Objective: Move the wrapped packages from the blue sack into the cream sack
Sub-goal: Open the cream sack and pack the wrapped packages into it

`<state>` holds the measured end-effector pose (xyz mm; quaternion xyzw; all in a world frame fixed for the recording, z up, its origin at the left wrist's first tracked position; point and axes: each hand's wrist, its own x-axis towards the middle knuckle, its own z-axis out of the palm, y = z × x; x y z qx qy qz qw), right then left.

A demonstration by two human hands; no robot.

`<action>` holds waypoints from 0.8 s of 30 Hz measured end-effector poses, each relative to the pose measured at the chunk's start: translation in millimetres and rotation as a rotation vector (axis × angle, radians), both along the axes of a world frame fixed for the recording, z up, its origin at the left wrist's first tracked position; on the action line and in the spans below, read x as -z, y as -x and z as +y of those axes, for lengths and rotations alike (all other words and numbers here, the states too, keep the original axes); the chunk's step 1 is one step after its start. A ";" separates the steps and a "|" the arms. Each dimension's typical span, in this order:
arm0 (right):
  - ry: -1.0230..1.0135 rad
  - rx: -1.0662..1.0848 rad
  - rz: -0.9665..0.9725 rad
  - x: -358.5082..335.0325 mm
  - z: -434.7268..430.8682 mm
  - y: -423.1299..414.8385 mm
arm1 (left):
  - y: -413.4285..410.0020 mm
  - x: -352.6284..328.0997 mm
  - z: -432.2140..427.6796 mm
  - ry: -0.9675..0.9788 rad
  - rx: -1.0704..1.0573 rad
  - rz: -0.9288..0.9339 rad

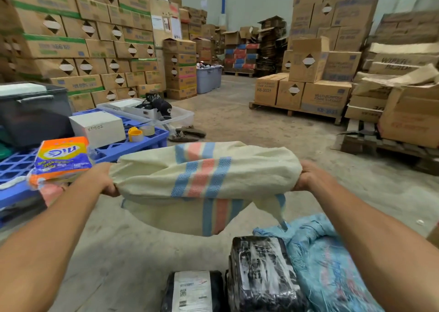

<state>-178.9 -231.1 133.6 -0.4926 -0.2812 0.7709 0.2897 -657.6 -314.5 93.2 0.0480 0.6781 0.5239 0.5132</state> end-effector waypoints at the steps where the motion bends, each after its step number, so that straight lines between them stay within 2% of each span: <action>1: -0.008 0.042 0.003 2.4 2.2 0.4 | -8.0 -2.6 -6.8 -0.049 -0.073 -0.113; 4: -0.099 0.036 -0.022 9.0 10.8 -2.3 | -17.8 -17.8 -11.6 -0.164 0.160 -0.077; 6: -0.215 -0.124 -0.199 5.3 8.1 -0.7 | -30.1 -27.2 -14.2 -0.207 0.391 0.067; 7: -0.289 -0.210 -0.328 3.9 10.0 0.2 | -32.6 -27.4 -11.0 -0.138 0.493 0.262; 9: -0.388 -0.329 -0.652 1.4 20.0 0.6 | -37.3 -21.0 0.1 0.036 0.538 0.717; 11: -0.461 -0.346 -0.890 1.5 29.5 5.1 | -35.8 -12.1 10.0 0.055 0.537 1.058; 14: -0.551 -0.290 -1.087 -8.1 16.5 20.0 | -35.2 -0.3 16.7 0.032 0.559 1.376; 17: -0.604 -0.261 -1.266 -0.5 18.8 21.9 | -38.5 3.5 15.2 0.094 0.461 1.648; 18: -0.617 -0.242 -1.322 10.7 29.8 18.3 | -40.3 1.3 14.4 0.111 0.448 1.686; 20: -0.613 -0.141 -1.399 37.8 59.9 6.9 | -44.2 -3.1 13.8 0.089 0.436 1.639; 22: -0.629 -0.041 -1.346 48.6 62.6 4.3 | -52.1 -7.5 14.1 0.037 0.465 1.472; 24: -0.680 0.031 -1.264 31.7 31.6 18.5 | -59.4 -6.3 16.6 0.029 0.464 1.227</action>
